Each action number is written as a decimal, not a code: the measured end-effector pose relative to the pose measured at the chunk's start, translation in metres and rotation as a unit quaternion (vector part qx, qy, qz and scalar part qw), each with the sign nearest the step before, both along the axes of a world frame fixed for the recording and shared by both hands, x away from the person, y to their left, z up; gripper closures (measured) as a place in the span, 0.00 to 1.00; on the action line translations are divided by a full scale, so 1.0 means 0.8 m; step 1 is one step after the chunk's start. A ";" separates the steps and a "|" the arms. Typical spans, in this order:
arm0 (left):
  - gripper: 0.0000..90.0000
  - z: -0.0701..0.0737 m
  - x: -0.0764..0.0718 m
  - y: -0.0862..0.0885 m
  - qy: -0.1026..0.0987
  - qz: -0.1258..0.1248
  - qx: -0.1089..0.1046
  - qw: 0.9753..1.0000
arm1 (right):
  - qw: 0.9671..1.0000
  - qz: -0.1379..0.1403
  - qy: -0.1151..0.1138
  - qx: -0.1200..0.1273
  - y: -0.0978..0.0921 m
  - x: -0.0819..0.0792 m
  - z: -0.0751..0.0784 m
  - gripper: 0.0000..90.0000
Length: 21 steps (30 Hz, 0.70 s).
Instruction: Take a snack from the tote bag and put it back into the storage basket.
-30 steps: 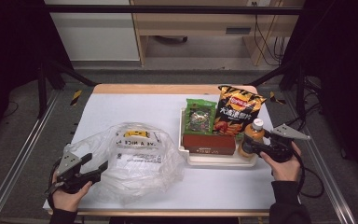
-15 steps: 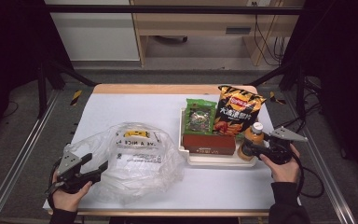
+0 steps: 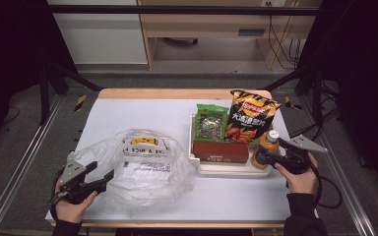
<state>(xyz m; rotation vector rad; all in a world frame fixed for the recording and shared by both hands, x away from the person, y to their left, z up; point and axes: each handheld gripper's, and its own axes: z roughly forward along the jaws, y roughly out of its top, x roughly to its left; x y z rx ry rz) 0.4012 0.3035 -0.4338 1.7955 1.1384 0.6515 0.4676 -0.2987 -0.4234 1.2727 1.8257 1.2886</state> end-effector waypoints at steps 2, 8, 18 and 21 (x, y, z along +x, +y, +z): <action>0.29 0.002 0.000 0.000 -0.001 -0.001 0.000 1.000 | 1.000 -0.005 -0.008 0.013 0.000 -0.003 0.002 0.23; 0.23 0.011 -0.001 0.001 -0.005 -0.006 -0.001 1.000 | 0.999 -0.023 -0.024 0.013 -0.001 -0.020 0.011 0.21; 0.20 0.022 0.002 0.009 -0.006 -0.003 -0.015 1.000 | 0.999 -0.040 -0.014 -0.012 0.000 -0.052 0.012 0.19; 0.20 0.023 0.001 0.009 -0.007 -0.004 -0.016 1.000 | 0.999 -0.046 -0.015 -0.010 -0.002 -0.062 0.010 0.19</action>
